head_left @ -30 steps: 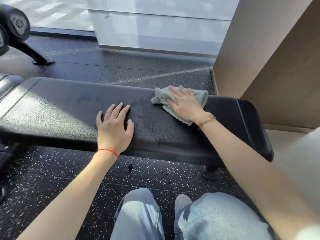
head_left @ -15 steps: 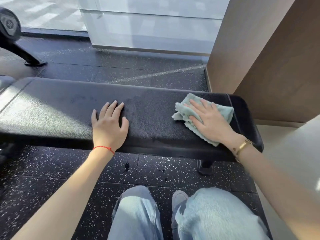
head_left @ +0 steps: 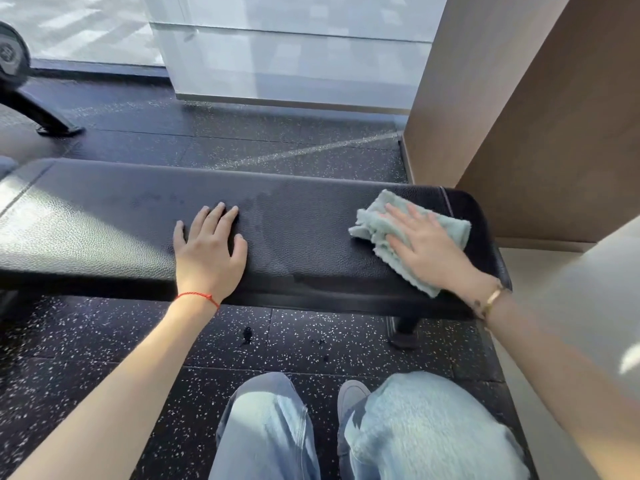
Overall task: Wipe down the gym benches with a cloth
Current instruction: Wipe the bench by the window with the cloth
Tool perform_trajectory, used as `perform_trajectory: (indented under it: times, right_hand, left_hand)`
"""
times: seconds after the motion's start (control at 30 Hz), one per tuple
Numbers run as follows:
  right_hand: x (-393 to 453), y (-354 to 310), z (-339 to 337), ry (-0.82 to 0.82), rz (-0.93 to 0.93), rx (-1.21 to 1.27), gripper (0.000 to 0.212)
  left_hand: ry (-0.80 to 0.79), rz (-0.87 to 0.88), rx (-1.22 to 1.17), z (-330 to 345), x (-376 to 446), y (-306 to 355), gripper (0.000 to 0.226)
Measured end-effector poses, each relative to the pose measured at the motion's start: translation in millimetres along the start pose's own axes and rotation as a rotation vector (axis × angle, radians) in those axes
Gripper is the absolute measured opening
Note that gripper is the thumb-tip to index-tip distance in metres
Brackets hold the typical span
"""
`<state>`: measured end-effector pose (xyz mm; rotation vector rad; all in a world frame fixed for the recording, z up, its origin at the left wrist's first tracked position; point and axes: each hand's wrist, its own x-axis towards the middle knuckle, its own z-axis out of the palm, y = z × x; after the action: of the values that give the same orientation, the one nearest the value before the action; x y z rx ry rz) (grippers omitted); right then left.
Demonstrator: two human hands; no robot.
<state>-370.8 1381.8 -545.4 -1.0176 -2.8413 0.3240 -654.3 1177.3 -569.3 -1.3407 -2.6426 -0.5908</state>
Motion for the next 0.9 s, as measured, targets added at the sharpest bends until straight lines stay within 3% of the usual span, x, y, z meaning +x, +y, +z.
perform_trajectory:
  times: [0.13,0.27,0.37,0.5,0.67,0.77,0.9]
  right_hand:
    - [64,-24,4,-0.052,0.119,-0.082,0.054]
    - [34,-61,19,-0.041,-0.127,-0.048,0.05]
    - [-22,-52,19,-0.029,-0.242,-0.007,0.048]
    - [-32,6,4,0.016,-0.044,-0.022,0.051]
    - [50,16,-5,-0.035,0.245,-0.077,0.057]
    - [34,1,3,-0.022,0.125,-0.03,0.053]
    - [-54,4,6,0.043,-0.033,-0.004,0.049]
  left_hand:
    - [0.006,-0.021,-0.009,0,0,1,0.048]
    - [-0.018,-0.017,0.003,0,1,0,0.049]
    - [-0.071,-0.019,-0.028,-2,5,-2,0.05]
    - [-0.124,-0.04,-0.062,-9,9,6,0.049]
    - [-0.117,0.109,-0.054,-8,1,53,0.05]
    - [-0.112,0.183,-0.071,3,-6,83,0.051]
    - [-0.121,0.236,-0.053,20,-10,104,0.051]
